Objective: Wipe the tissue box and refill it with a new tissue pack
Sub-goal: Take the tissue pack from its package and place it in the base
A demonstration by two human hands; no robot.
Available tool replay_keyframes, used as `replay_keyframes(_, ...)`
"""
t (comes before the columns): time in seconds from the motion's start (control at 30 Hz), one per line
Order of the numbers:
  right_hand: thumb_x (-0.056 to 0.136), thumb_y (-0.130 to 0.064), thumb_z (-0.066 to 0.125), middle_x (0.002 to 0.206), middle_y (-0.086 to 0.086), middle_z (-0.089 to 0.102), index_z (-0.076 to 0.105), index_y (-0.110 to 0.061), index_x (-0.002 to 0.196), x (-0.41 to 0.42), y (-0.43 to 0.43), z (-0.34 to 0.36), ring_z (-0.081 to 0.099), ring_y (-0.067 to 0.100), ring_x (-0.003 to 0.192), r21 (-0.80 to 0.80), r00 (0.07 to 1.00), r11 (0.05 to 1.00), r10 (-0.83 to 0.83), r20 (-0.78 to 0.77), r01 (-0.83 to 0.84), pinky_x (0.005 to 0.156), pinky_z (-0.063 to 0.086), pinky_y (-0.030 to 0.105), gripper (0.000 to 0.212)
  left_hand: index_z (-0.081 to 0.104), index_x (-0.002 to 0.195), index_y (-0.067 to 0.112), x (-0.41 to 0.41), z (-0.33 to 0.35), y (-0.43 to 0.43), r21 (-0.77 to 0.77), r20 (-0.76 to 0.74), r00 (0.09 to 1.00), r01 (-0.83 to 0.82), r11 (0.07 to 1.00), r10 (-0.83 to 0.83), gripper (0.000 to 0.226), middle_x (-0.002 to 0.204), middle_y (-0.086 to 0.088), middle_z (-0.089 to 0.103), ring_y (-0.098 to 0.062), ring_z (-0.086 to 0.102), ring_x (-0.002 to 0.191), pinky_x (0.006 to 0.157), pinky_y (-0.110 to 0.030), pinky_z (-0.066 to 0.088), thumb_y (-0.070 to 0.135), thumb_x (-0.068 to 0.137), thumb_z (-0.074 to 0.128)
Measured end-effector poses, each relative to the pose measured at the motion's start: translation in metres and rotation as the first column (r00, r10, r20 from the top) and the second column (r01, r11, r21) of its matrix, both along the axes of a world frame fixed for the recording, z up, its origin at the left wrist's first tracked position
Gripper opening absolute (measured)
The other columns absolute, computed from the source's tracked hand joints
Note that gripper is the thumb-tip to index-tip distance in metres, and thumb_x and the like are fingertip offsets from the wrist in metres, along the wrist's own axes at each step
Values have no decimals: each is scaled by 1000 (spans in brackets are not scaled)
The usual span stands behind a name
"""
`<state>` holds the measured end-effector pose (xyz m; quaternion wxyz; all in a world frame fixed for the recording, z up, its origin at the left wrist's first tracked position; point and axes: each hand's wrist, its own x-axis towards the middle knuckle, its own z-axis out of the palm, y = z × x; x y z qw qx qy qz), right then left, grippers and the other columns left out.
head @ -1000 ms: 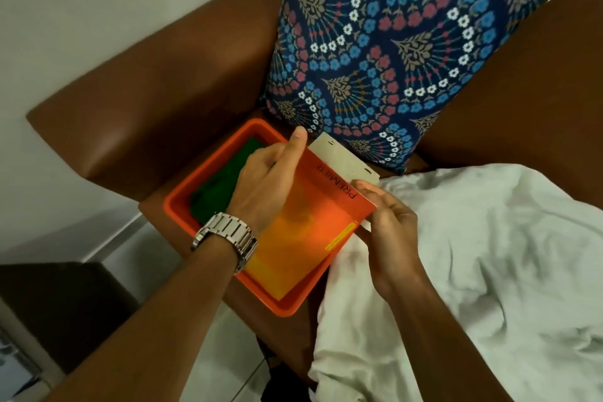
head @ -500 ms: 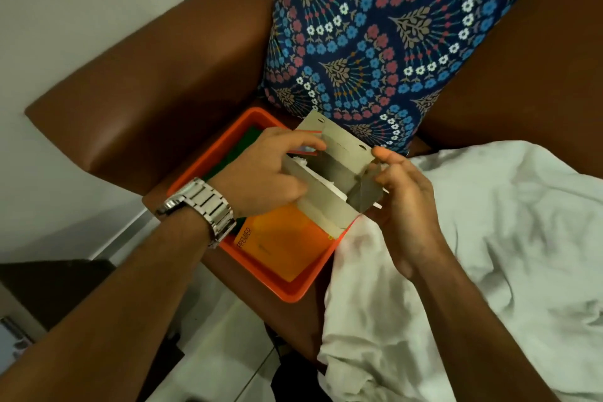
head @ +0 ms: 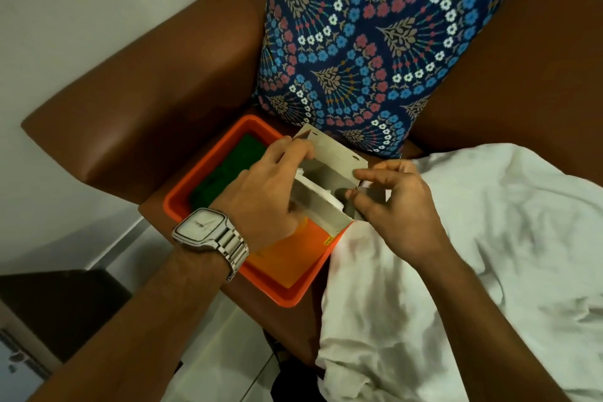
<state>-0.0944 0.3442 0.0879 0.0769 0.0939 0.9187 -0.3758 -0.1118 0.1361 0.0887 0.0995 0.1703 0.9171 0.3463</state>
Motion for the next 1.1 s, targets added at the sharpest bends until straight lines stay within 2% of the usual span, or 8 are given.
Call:
replay_keyframes(0.1, 75, -29, 84, 113, 4, 56, 74, -21, 106, -7, -1, 16, 53, 25, 106, 405, 991, 907, 134, -22, -114, 85, 53, 40, 33, 33, 121, 37, 2, 2, 5, 95, -5, 999, -44, 995, 44, 71, 118, 14, 53, -12, 64, 87, 60, -22, 52, 22, 69, 78)
replay_keyframes(0.23, 77, -10, 76, 95, 3, 72, 71, -26, 98, -17, -13, 24, 66, 25, 91, 320, 937, 890, 255, 239, -324, 78, 58, 36, 27, 34, 108, 36, 5, -1, 10, 127, 53, 984, -173, 977, 168, 64, 83, 16, 50, -3, 57, 63, 43, -12, 42, 29, 66, 81)
replay_keyframes(0.37, 77, -11, 70, 101, 3, 70, 70, -26, 110, -33, -20, 25, 62, 26, 99, 327, 855, 821, 328, 403, -469, 84, 55, 37, 36, 37, 106, 35, 15, -13, 12, 119, 114, 975, -201, 972, 188, 56, 87, 15, 55, -3, 59, 73, 53, -12, 42, 36, 68, 78)
replay_keyframes(0.43, 77, -14, 69, 93, -5, 68, 71, -29, 111, -43, -23, 26, 60, 20, 94, 290, 802, 794, 370, 468, -535, 85, 52, 36, 36, 39, 115, 35, 16, -16, 10, 123, 76, 976, -213, 969, 205, 62, 99, 12, 60, -9, 62, 83, 63, -25, 51, 37, 68, 79)
replay_keyframes(0.6, 86, -17, 60, 77, 2, 61, 60, -16, 84, -64, -41, 27, 56, 19, 67, 244, 663, 694, 434, 610, -678, 72, 47, 39, 2, 45, 137, 27, 16, -21, 2, 49, -74, 994, -76, 996, 79, 73, 136, -3, 54, -26, 59, 114, 88, -48, 55, 33, 73, 79)
replay_keyframes(0.8, 90, -5, 56, 77, 7, 53, 60, -1, 92, -79, -57, 17, 48, 18, 62, 243, 574, 614, 425, 700, -751, 42, 36, 18, 6, 42, 130, 35, 15, -25, -3, 74, -84, 992, -92, 993, 98, 70, 133, 3, 56, -22, 61, 111, 83, -48, 57, 30, 72, 82)
replay_keyframes(0.97, 90, -11, 58, 86, 10, 61, 66, 0, 100, -77, -50, 3, 55, 21, 70, 194, 623, 703, 425, 656, -684, 60, 43, 30, 16, 43, 123, 28, 20, -28, 0, 92, -99, 985, -130, 987, 139, 69, 122, 0, 60, -20, 63, 100, 73, -27, 49, 26, 69, 85)
replay_keyframes(1.1, 84, -9, 65, 72, 0, 58, 63, -13, 88, -78, -45, -4, 51, 13, 59, 207, 662, 711, 451, 598, -672, 61, 43, 29, 6, 41, 121, 29, 25, -28, 3, 91, -126, 980, -143, 986, 153, 68, 128, -3, 57, -25, 64, 102, 76, -38, 57, 23, 70, 85)
